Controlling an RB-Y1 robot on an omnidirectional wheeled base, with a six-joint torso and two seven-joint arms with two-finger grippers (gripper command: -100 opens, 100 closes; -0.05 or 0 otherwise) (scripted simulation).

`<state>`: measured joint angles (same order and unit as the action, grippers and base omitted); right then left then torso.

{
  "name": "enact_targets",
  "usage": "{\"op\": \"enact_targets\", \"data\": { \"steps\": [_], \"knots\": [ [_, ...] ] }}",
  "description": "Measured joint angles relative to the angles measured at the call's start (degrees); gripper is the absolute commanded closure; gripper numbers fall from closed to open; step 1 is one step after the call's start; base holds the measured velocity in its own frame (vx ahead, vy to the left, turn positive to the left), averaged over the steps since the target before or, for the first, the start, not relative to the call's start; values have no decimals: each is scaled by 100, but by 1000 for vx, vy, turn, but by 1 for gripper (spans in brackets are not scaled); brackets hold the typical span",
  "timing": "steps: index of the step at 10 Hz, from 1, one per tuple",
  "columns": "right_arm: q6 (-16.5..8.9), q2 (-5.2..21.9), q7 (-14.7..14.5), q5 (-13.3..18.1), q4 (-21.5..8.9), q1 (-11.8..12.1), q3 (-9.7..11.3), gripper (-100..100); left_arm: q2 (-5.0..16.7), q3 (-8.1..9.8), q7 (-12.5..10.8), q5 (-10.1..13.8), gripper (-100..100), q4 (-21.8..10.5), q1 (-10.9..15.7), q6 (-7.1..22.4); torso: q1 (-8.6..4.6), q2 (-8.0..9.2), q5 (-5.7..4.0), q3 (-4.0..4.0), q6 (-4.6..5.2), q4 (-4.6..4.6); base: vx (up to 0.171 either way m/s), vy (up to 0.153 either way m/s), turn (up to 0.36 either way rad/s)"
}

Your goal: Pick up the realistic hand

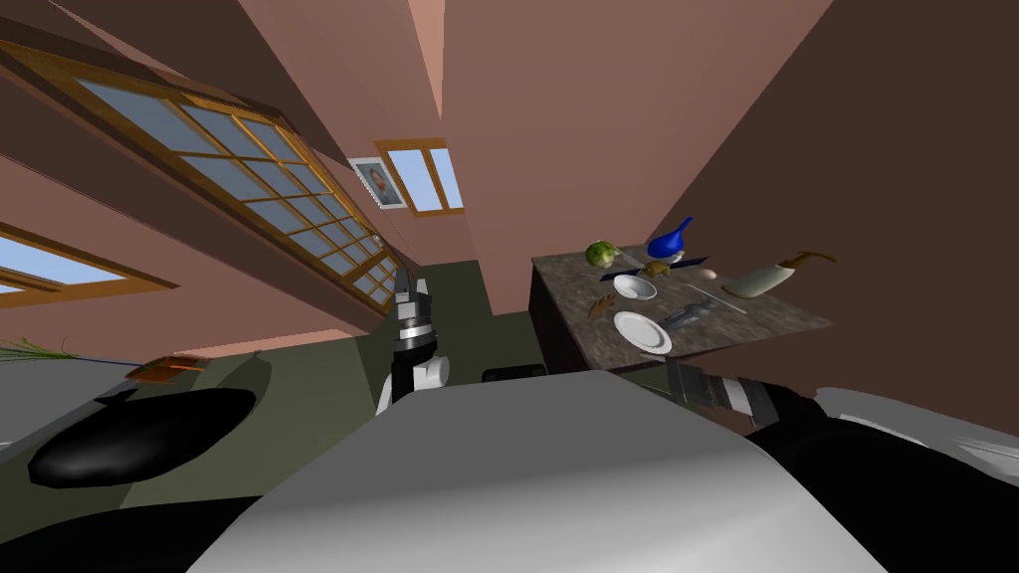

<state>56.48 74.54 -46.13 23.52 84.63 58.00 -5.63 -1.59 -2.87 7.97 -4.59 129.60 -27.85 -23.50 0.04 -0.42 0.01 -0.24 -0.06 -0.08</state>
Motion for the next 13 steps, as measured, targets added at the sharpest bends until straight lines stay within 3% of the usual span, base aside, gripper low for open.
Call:
{"op": "enact_targets", "data": {
  "steps": [2,4,11,13],
  "knots": [
    [113,361,-184,17,-326,8,0,-100,0,0,0,0,0,0,-1,0,4,-18,0,-10,0,-4,141,12,34],
    [96,711,-355,32,-401,163,-64,-100,0,0,0,0,0,0,0,0,-3,-16,-1,-9,0,-4,113,-7,44],
    [167,1794,-759,91,-904,199,-12,-100,0,0,0,0,0,0,0,0,8,-9,0,-6,1,-3,93,10,31],
    [151,2142,-852,74,-936,377,-137,-100,0,0,0,0,0,0,0,0,8,-5,0,-3,1,-2,90,15,33]
  ]
}}
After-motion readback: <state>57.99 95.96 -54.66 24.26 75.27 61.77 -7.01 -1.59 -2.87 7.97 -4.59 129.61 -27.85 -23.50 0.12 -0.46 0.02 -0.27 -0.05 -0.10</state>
